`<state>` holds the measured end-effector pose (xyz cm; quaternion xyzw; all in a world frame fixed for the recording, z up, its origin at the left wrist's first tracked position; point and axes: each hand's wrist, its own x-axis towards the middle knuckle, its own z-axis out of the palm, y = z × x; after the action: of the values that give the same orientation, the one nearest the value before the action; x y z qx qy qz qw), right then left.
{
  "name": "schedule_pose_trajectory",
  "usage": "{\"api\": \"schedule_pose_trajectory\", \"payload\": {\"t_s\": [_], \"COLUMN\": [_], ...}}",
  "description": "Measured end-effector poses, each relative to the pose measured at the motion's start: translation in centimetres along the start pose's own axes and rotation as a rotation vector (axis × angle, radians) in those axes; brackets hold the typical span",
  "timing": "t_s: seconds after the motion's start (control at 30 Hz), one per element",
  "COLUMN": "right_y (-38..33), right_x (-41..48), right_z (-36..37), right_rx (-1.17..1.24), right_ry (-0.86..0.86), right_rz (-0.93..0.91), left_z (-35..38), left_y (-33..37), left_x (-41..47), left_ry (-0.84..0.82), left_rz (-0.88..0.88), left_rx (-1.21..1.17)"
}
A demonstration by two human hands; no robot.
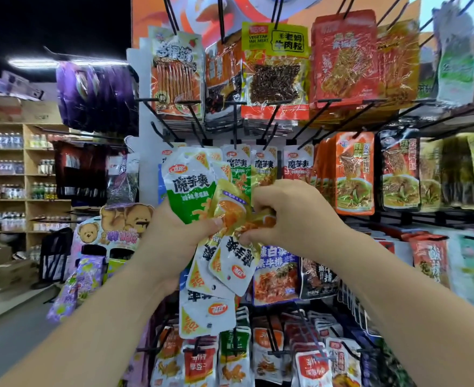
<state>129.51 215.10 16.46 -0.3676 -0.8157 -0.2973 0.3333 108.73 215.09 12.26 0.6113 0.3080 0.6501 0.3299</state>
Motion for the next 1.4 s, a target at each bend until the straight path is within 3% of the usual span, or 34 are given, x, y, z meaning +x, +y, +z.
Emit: {"api": "schedule_pose_trajectory", "payload": {"t_s": [0.1,0.17,0.23,0.33,0.43,0.77,0.87,1.2,1.4], "right_y": [0.6,1.5,3.2,5.9,7.0,5.2,4.8,6.0,6.4], "right_x": [-0.1,-0.3,-0.7,-0.6,0.2,2.7,2.7,5.6,7.5], "right_z": [-0.8,-1.8,-2.6,-2.8,-2.0,-1.5,-1.8,-0.9,-0.9], "right_rx": [-0.103,-0.089,0.148,0.572,0.837,1.036,0.97,0.935,0.776], "right_ry": [0.026,0.001,0.049,0.278,0.299,0.202,0.217,0.335,0.48], "right_rz": [-0.011,0.13,0.325,0.605,0.781,0.888,0.876,0.769,0.719], "left_z": [0.6,0.7,0.4,0.2,0.6,3.1,3.0,2.5,2.2], "left_y": [-0.1,0.0,0.1,0.1,0.2,-1.7,-2.0,-3.0,-3.2], "left_x": [0.4,0.9,1.4,2.2,2.9,4.9,5.0,4.7,4.8], "left_ry": [0.037,0.078,0.133,0.185,0.171,0.121,0.095,0.081,0.065], "left_rz": [0.057,0.098,0.126,0.129,0.12,0.054,0.034,-0.013,-0.011], "left_rx": [-0.007,-0.003,0.015,0.011,-0.016,-0.031,-0.028,-0.064,-0.079]}}
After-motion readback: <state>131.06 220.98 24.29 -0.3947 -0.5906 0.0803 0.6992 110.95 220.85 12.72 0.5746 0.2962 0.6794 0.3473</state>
